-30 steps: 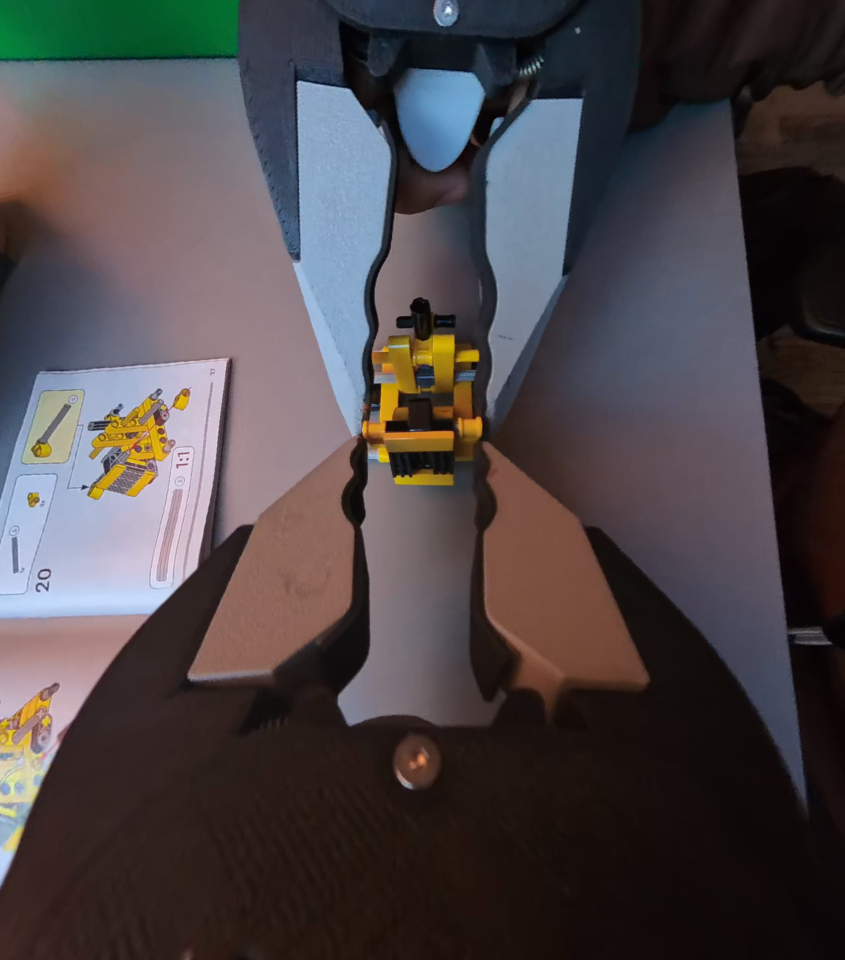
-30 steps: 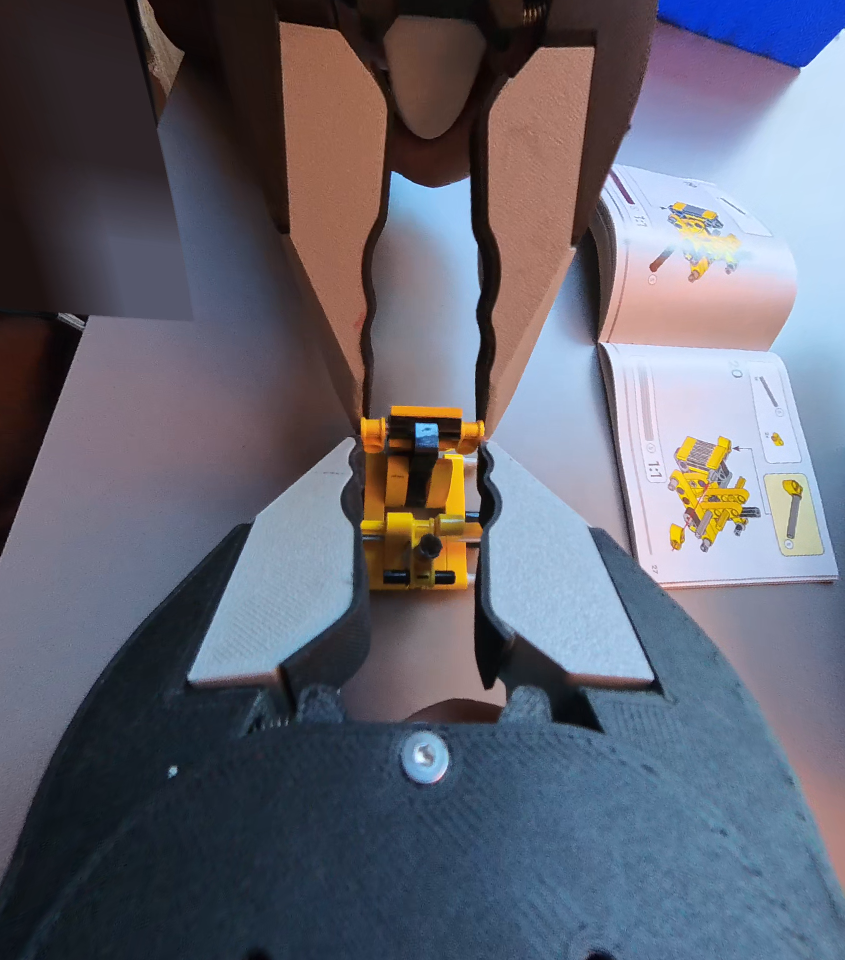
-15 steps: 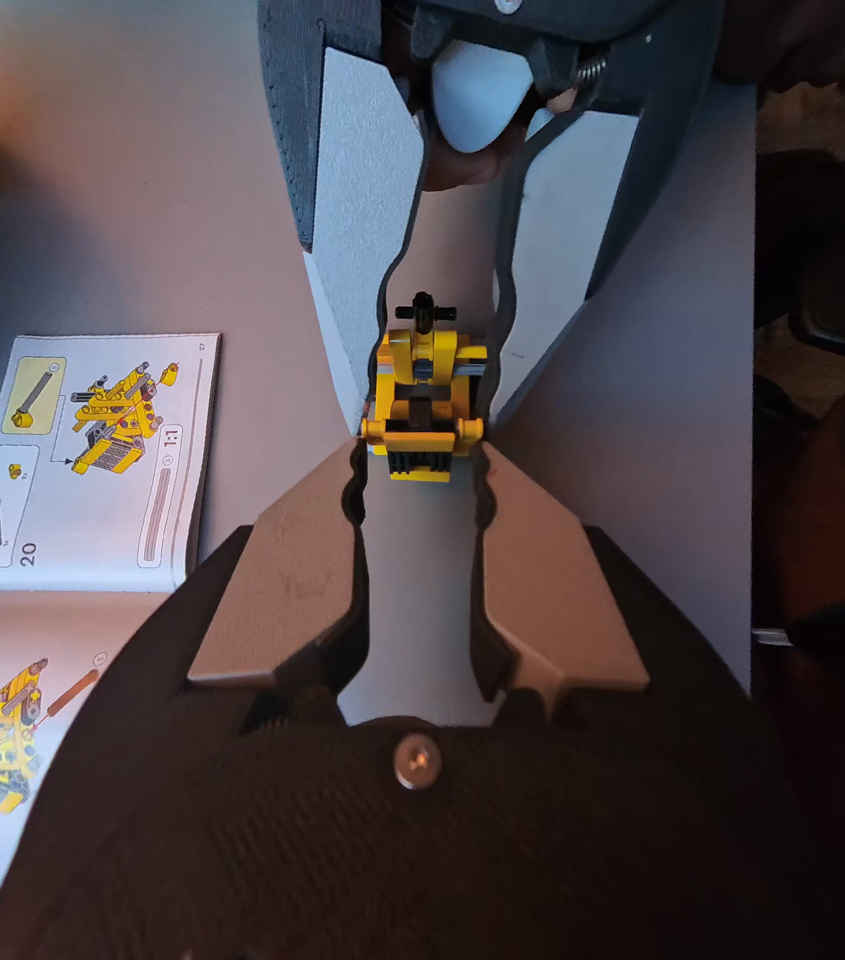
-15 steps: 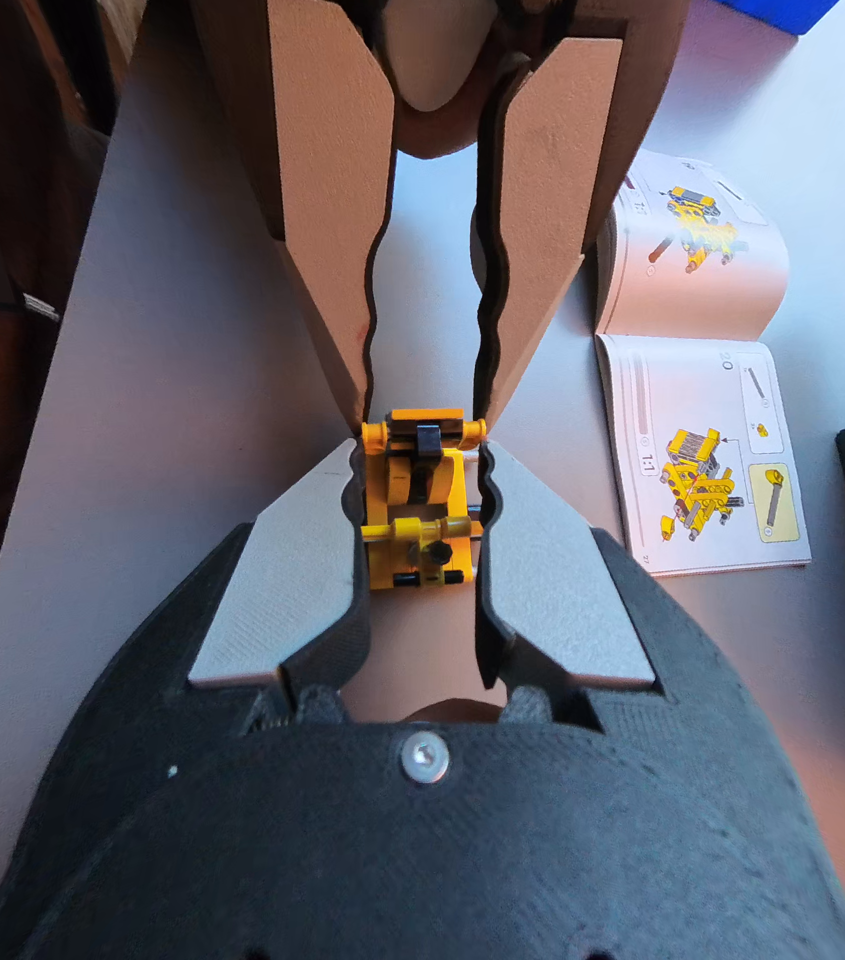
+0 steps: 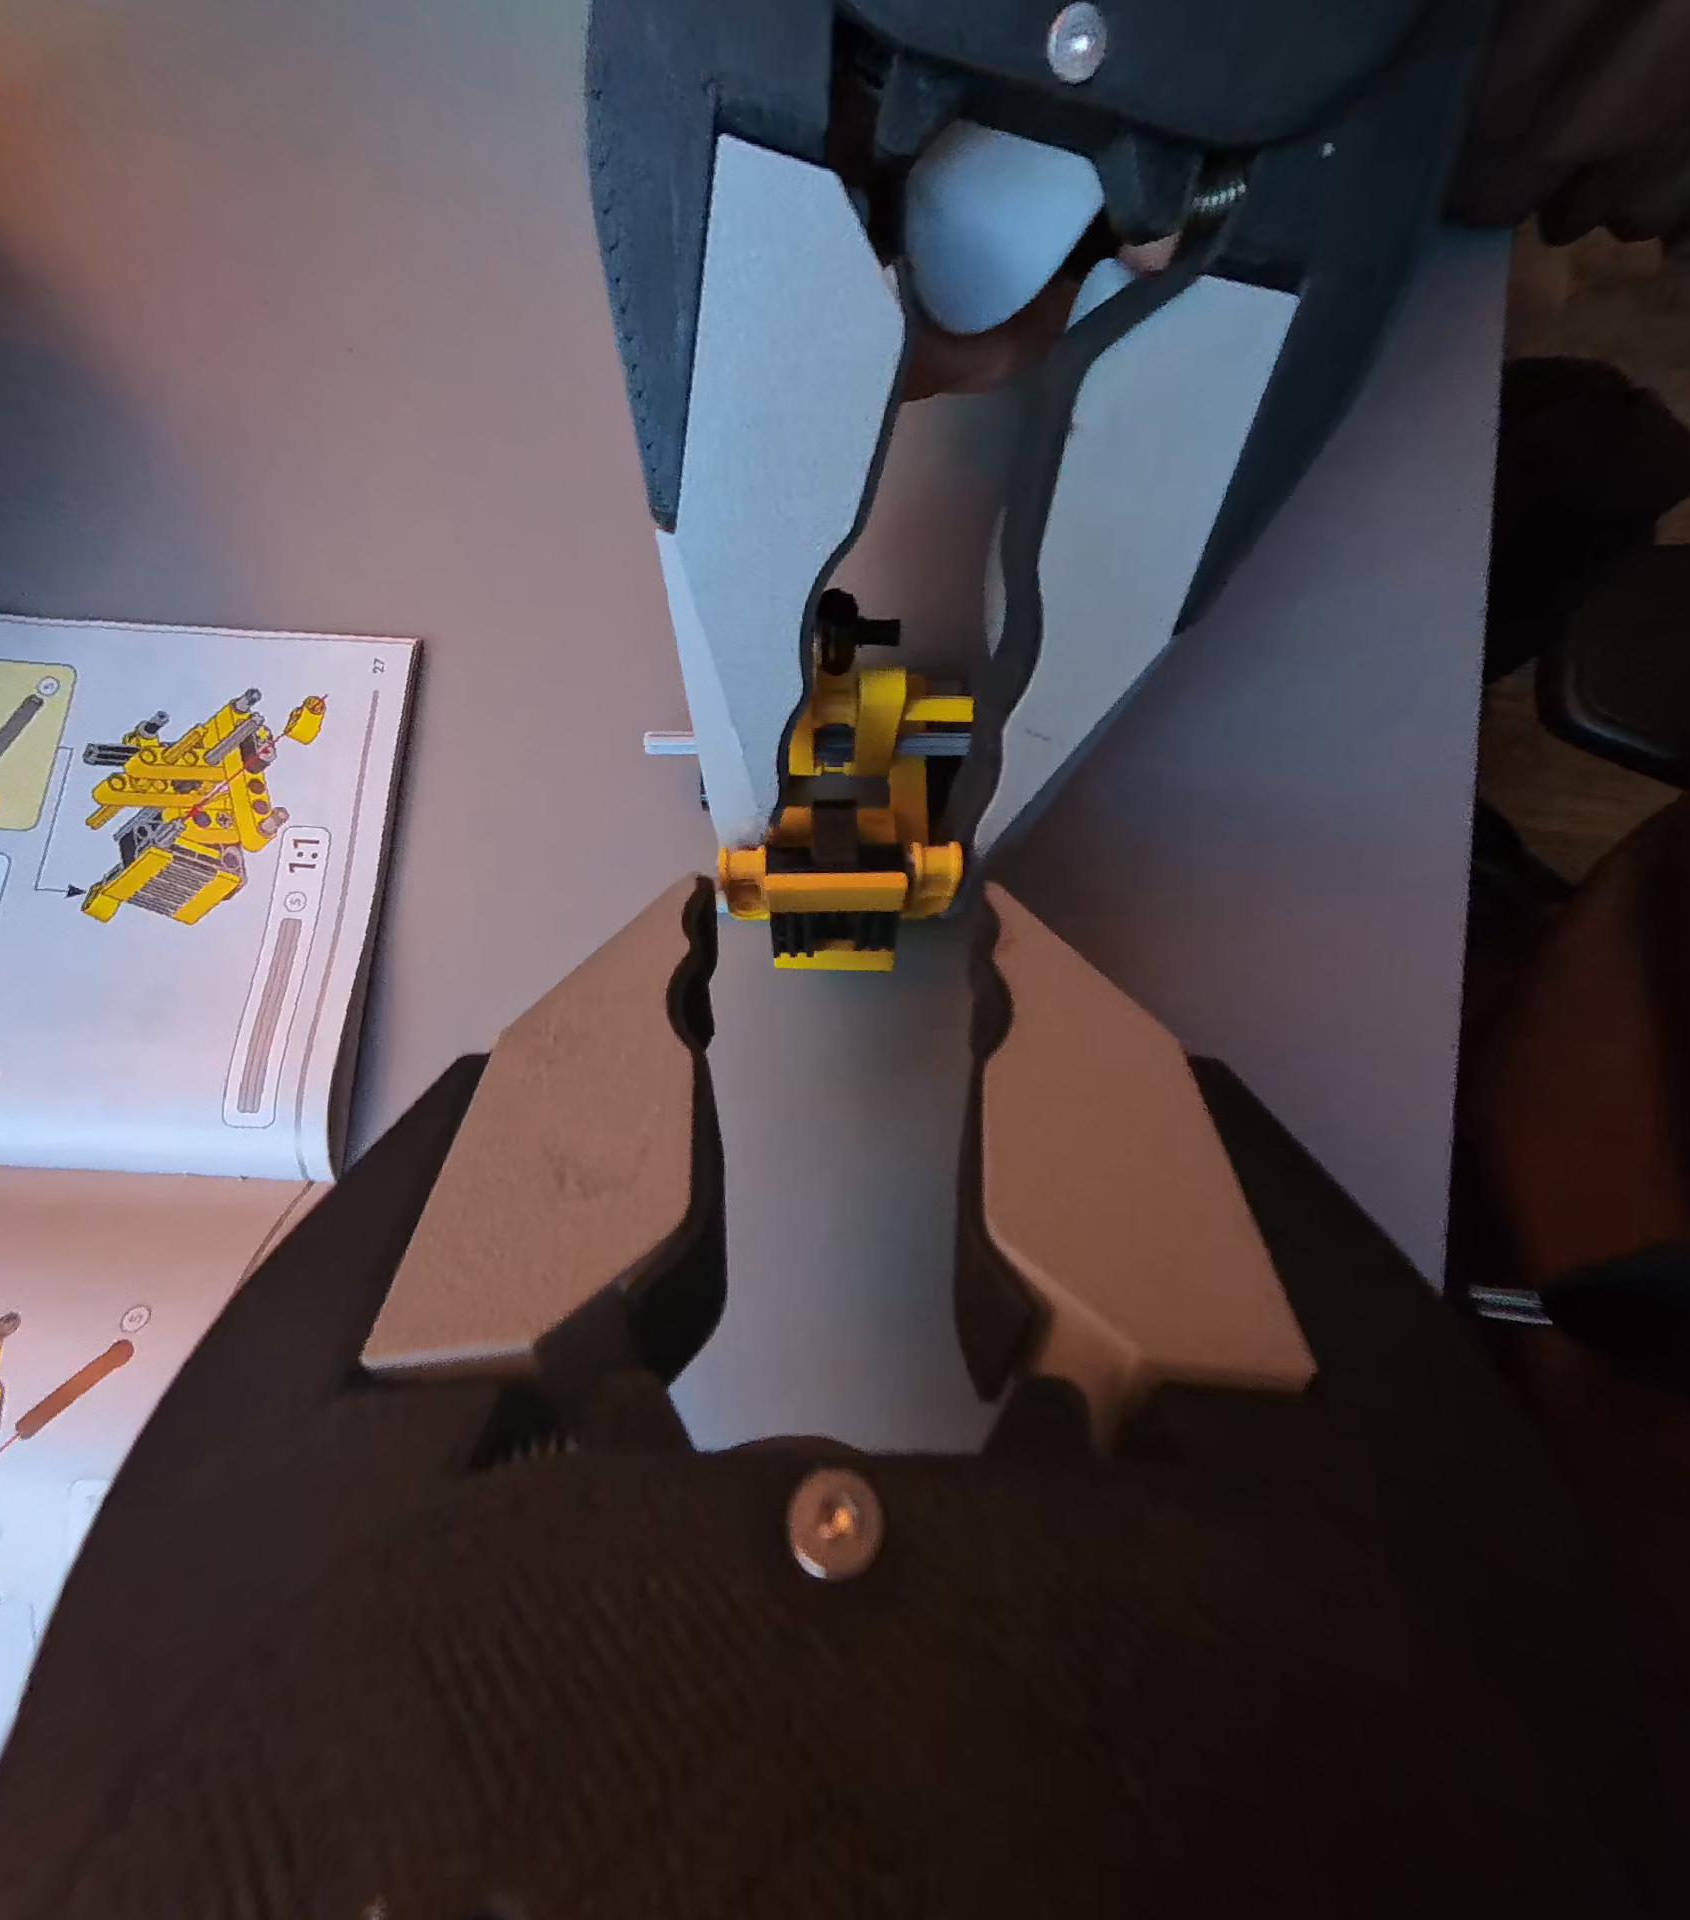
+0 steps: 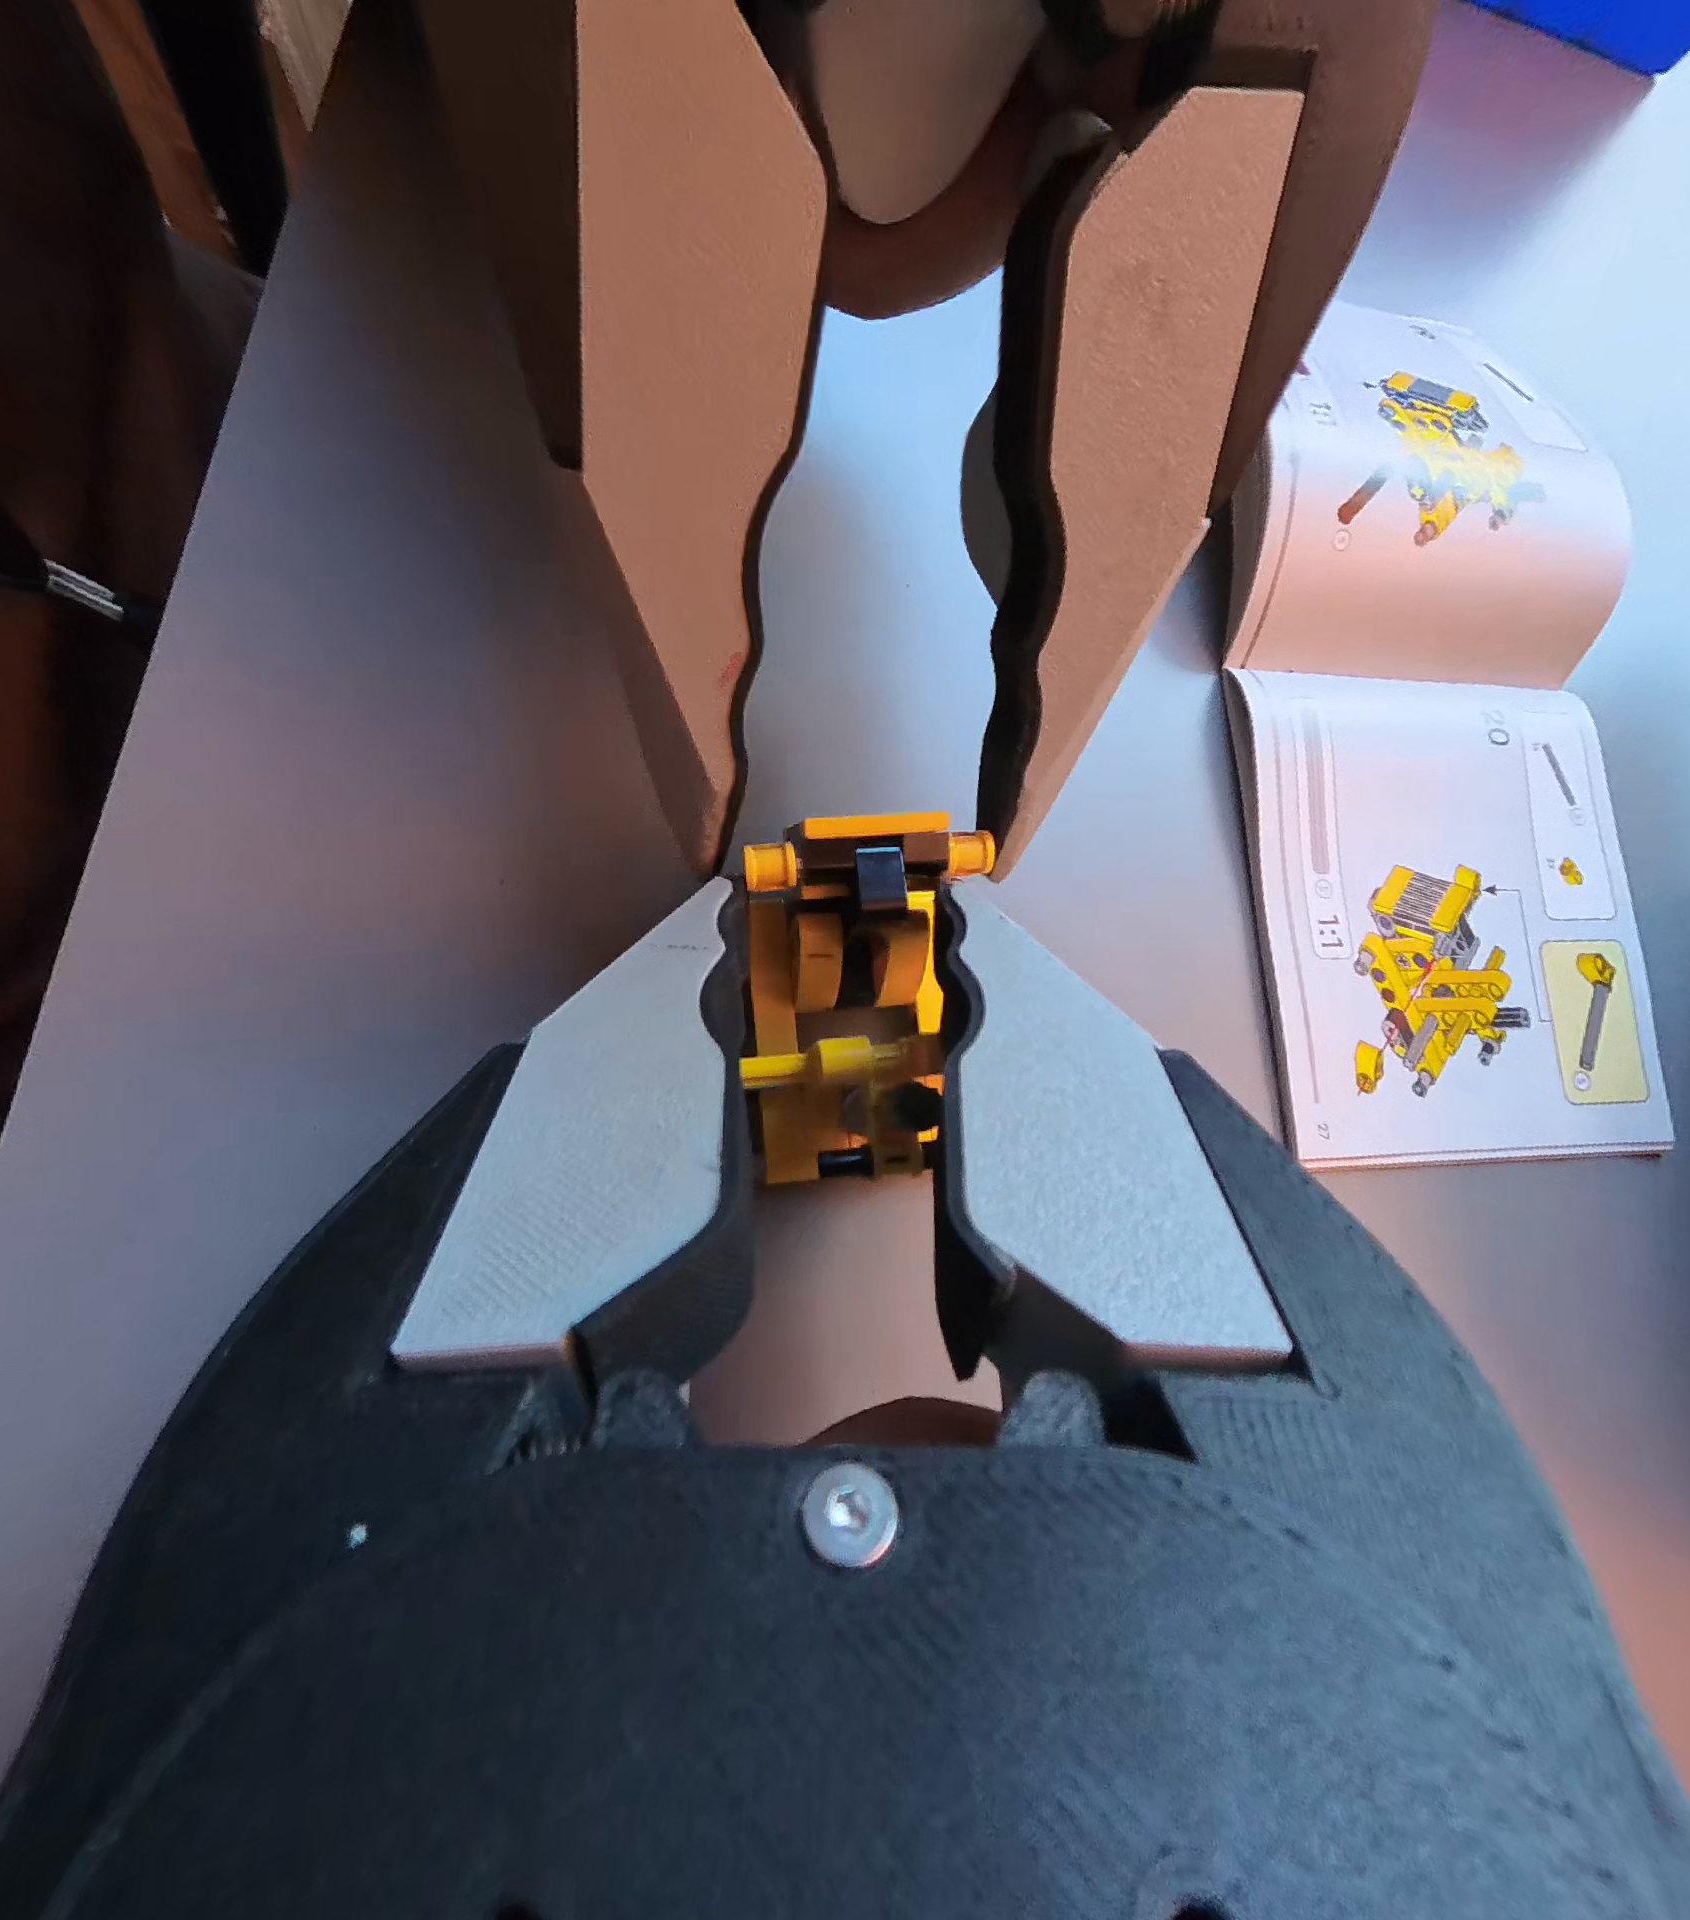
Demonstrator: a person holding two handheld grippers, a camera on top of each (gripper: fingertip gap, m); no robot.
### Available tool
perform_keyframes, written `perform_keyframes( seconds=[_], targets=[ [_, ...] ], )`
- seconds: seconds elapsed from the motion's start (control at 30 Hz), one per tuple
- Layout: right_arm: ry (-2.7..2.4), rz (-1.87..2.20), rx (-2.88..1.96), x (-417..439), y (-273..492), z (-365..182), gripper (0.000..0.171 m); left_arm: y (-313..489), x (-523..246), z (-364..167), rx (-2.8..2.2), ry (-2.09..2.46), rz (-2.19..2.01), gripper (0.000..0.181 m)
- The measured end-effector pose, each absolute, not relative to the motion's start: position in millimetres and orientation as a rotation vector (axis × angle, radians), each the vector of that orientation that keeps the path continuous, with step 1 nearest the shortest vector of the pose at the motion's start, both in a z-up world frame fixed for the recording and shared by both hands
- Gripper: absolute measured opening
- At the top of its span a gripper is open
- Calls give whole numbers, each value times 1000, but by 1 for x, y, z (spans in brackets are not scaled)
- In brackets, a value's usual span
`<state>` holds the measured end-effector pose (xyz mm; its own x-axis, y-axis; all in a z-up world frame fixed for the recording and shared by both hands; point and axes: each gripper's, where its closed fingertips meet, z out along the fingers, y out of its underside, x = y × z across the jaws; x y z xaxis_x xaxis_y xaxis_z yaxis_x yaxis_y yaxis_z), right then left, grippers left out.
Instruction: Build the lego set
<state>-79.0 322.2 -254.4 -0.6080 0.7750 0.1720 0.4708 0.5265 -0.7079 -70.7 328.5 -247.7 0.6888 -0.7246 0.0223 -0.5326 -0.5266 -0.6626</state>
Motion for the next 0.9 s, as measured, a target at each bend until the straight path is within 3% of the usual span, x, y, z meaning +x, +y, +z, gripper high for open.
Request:
perform_keyframes(
  seconds=[0.27, 0.4, 0.9],
  targets=[
    [-2292, 830, -1000, -77, 324, -253, 33, 329, -70, -248, -2280, 954, -384, 43],
    [-2284, 820, -1005, -76, 329, -252, 42, 331, -71, -246, -2280, 954, -378, 43],
    [-2266, 981, -1005, -76, 327, -245, 41, 330, -69, -247, -2288, 993, -422, 42]
  ],
)
